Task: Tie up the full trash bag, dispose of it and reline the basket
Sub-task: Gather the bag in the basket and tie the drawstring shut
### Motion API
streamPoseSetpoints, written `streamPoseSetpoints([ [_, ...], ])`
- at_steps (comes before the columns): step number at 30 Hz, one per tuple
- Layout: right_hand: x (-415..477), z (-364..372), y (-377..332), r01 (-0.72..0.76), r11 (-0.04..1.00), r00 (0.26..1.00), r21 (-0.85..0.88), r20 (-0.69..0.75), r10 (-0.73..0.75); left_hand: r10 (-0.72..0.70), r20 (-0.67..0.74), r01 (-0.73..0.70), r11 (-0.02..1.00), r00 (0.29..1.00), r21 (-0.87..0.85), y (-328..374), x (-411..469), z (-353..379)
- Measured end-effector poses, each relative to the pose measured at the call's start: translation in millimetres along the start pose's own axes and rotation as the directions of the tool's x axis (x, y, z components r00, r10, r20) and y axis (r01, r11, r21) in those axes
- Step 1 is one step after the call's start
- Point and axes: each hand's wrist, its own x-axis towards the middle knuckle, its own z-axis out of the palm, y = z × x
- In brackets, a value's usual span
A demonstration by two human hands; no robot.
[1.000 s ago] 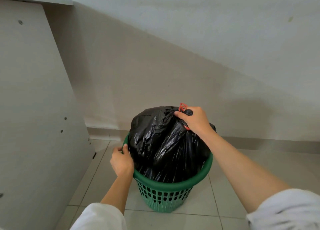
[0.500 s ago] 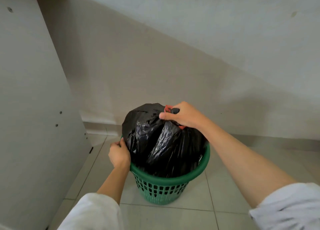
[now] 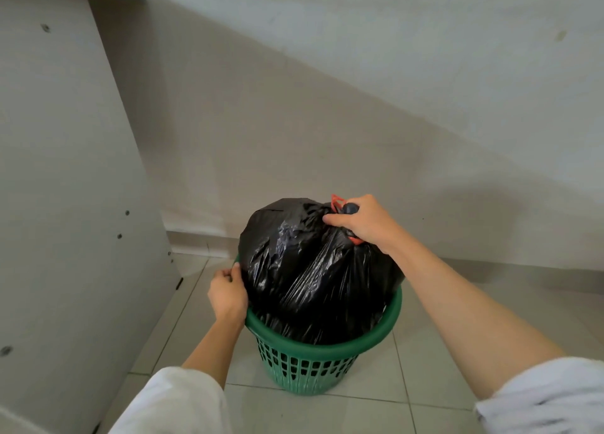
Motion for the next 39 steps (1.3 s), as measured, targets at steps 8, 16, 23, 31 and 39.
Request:
streamPoseSetpoints([
  [8, 9.5, -18.3, -0.9, -0.039, 0.980, 0.967, 0.197, -0.238, 0.087, 0.052, -0.019, -0.052, 0.998, 0.998, 0.018, -2.6, 1.0, -3.2],
  [16, 11.7, -18.3, -9.8, 0.057, 0.971, 0.902, 0.230, -0.429, 0.049, 0.018, -0.003, -0.017, 0.996, 1.000, 0.088, -1.2, 12.5, 1.6],
  [23, 4.8, -38.5, -26.7, 0.112, 0.972, 0.869, 0.208, -0.495, 0.006, -0.106, 0.032, 0.101, 0.984, 0.994, 0.144, -3.4, 11.5, 4.2],
  [31, 3.0, -41.5, -37.7, 0.173, 0.972, 0.802, 0.156, -0.596, -0.047, -0.077, 0.162, 0.055, 0.989, 0.984, 0.136, 3.9, 13.0, -10.0],
  [39, 12.7, -32.8, -50.2, 0.217, 0.956, 0.768, 0.195, -0.639, -0.043, -0.114, 0.294, 0.074, 0.987, 0.949, 0.143, -10.3, 23.3, -15.1],
])
